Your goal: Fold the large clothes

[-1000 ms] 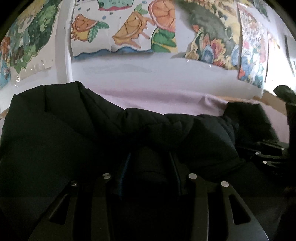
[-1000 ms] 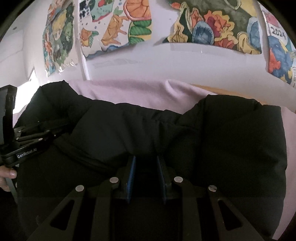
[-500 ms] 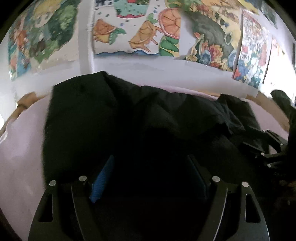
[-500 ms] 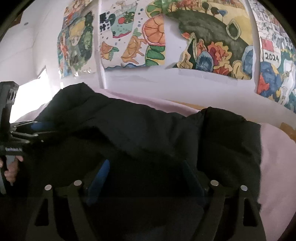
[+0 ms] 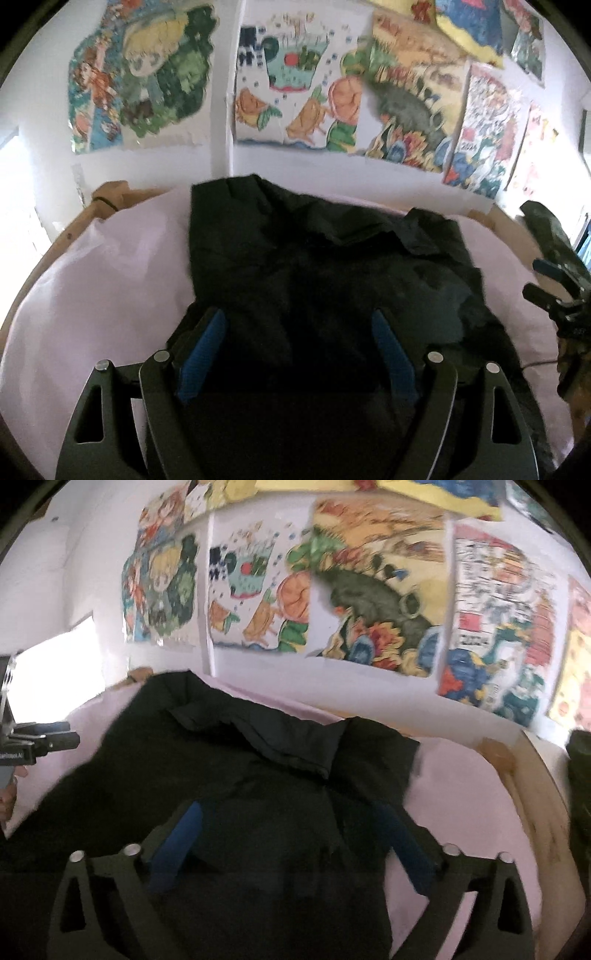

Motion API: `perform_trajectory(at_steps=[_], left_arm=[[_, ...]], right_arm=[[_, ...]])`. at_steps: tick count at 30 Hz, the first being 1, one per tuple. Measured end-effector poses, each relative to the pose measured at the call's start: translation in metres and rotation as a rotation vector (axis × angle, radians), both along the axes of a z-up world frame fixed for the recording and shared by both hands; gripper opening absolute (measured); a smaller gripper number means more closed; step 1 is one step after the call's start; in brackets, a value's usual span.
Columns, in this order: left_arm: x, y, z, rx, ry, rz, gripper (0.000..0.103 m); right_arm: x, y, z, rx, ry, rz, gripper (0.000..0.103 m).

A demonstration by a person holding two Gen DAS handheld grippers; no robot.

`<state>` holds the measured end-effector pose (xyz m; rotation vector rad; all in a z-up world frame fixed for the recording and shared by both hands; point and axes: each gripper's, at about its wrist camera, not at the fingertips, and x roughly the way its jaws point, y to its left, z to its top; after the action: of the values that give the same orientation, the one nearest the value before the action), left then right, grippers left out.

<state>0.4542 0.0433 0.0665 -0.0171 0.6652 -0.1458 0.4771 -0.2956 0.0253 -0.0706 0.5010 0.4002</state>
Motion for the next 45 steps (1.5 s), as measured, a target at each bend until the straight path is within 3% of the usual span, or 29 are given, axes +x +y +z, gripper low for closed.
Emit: perform_trajectory(at_steps=[3,14,20,23,28,35,40,45], left_arm=[[-0.028,-0.003,0.017,-0.002,-0.013,0.001,0.101],[-0.137,-0.007,0.066,0.065,-0.16,0.013,0.101],[-0.2,-0.002,0.075,0.065,-0.242,-0.057,0.101],[-0.22,-0.004,0.063,0.098,-0.218,-0.09,0.101],[-0.255,-0.003,0.018,0.142,-0.144,-0.24,0.101],[-0.275,-0.014,-0.048,0.362,-0.067,-0.398,0.101],[-0.284,-0.019,-0.087,0.488,-0.068,-0.492,0.101],[-0.285,-0.014,-0.124,0.597,-0.014,-0.543,0.101]], right_arm=[[-0.032,-0.002,0.01,0.027,0.028,-0.004,0.103],[-0.134,0.041,0.035,-0.035,0.064,0.078,0.103],[-0.184,0.058,0.037,-0.065,0.077,0.114,0.103],[-0.205,0.066,0.03,-0.108,0.087,0.128,0.103],[-0.235,0.066,0.014,-0.118,0.094,0.153,0.103],[-0.281,0.06,-0.017,-0.269,0.075,0.192,0.103],[-0.295,0.065,-0.052,-0.375,0.144,0.234,0.103],[-0.294,0.074,-0.09,-0.527,0.196,0.246,0.103]])
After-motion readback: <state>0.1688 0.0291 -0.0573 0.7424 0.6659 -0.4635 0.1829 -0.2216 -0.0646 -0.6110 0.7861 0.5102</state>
